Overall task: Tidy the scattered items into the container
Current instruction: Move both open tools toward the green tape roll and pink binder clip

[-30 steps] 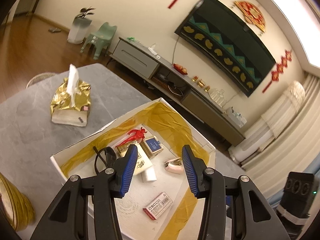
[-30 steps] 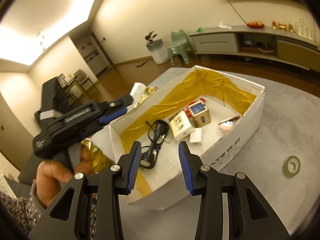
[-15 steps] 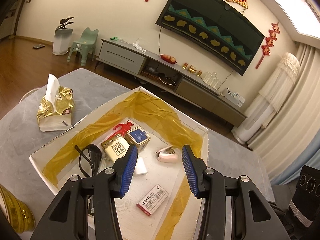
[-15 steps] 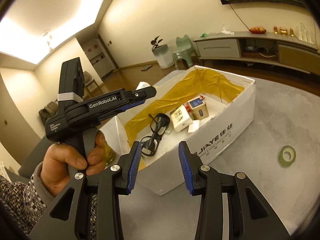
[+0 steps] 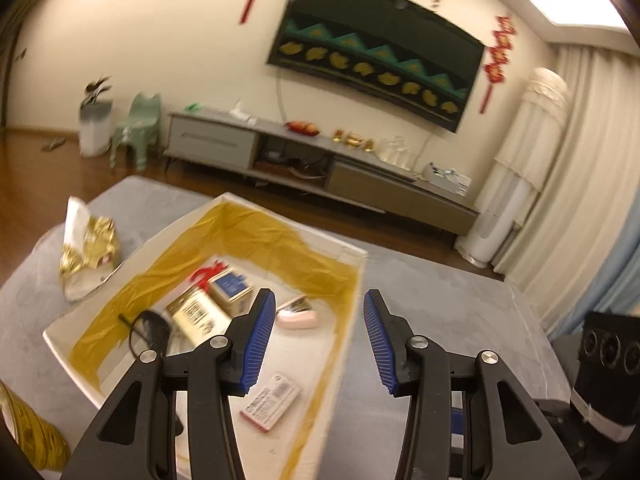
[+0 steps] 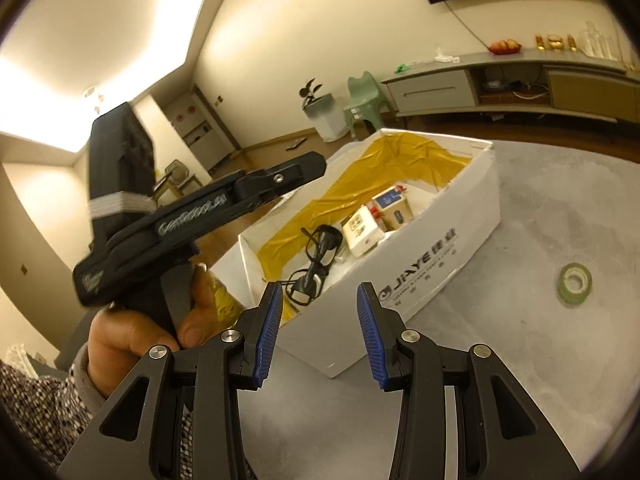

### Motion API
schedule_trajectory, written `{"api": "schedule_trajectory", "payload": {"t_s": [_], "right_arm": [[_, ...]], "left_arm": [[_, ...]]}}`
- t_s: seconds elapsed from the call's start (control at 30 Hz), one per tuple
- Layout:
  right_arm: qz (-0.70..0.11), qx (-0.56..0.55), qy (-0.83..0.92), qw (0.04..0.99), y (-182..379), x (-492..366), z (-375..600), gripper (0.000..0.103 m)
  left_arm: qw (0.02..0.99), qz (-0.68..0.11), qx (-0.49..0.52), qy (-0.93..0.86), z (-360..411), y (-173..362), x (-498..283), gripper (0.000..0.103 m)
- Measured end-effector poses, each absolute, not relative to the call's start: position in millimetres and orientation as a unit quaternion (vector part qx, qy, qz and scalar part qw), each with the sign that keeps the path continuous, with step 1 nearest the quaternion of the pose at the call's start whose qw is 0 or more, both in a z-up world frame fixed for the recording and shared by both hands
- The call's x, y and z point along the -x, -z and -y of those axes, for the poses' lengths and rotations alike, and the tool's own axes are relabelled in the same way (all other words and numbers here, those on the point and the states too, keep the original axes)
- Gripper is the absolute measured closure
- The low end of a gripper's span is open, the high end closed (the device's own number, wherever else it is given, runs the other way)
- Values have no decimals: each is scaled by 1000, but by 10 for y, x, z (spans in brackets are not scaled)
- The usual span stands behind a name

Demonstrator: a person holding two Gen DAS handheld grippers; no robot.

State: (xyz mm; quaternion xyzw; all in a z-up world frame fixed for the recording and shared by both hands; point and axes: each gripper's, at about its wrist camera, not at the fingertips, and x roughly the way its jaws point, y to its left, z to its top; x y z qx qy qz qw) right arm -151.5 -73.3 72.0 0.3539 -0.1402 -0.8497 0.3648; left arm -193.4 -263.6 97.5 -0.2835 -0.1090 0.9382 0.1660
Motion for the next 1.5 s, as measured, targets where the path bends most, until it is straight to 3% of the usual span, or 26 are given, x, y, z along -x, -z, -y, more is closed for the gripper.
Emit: {"api": "schedule_trajectory", "payload": {"t_s": [0.43, 0.8, 0.93, 1.07, 1.5], "right_arm": [[201, -326, 873, 301, -920, 1395, -219, 61], [228, -324, 890, 223, -877, 1394, -975, 59], [231, -329, 892, 207, -835, 1416, -1137, 59], [229, -333, 897, 183, -786, 1467, -1327, 59], [242, -373, 894, 56, -391, 1694, -2185, 59]], "left_arm": [[232, 26, 273, -933, 1767, -1022, 1723, 56], [279, -40, 317, -906, 1092, -684, 1741, 56], [299, -54, 345, -888, 860, -524, 1790, 53], [310, -64, 364, -876, 672, -371, 1876, 42], [289, -104, 417, -856, 152, 267, 2405, 41]]}}
